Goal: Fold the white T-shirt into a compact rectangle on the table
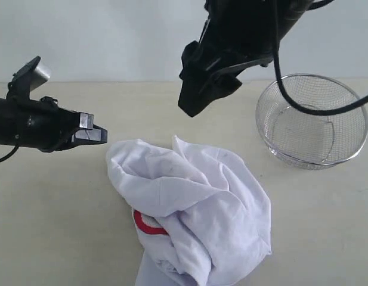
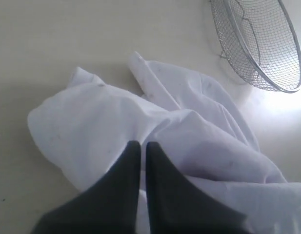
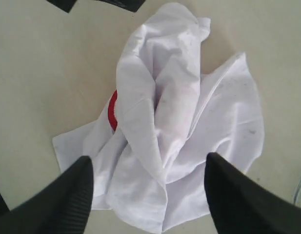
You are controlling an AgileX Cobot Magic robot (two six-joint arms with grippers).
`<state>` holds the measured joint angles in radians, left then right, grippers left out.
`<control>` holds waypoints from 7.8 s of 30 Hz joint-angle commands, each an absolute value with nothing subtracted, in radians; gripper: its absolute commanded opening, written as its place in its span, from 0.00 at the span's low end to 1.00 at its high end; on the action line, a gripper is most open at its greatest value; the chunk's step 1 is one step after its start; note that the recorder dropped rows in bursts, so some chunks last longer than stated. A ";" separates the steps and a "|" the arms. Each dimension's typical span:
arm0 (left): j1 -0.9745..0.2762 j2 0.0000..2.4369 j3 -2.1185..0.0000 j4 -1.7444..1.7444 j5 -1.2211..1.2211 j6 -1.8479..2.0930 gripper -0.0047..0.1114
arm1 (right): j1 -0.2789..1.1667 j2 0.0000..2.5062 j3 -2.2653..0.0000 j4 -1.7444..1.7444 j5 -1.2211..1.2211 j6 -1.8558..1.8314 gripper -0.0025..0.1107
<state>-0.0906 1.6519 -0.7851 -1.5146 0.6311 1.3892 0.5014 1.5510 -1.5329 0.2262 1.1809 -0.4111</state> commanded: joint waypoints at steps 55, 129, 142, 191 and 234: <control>-0.022 1.526 -0.789 -1.110 0.467 0.956 0.08 | 0.719 1.317 -1.538 0.095 0.796 -0.455 0.02; -0.250 1.725 -0.895 -1.503 0.395 1.392 0.08 | 0.040 2.142 -2.166 0.512 0.804 -0.568 0.43; -0.326 2.028 -1.057 -1.501 0.458 1.392 0.08 | 0.039 2.084 -2.166 0.448 1.216 -0.552 0.02; -0.226 2.066 -1.189 -0.959 0.663 1.041 0.08 | 0.281 2.082 -1.657 0.238 1.144 -0.496 0.02; -0.093 2.263 -1.344 -0.690 0.371 0.797 0.08 | 0.283 2.087 -1.583 0.414 1.110 -0.558 0.02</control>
<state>-0.1365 2.1981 -1.3273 -0.7620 0.3753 0.8038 0.2804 2.0938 -1.5855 0.3914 1.1137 -0.5347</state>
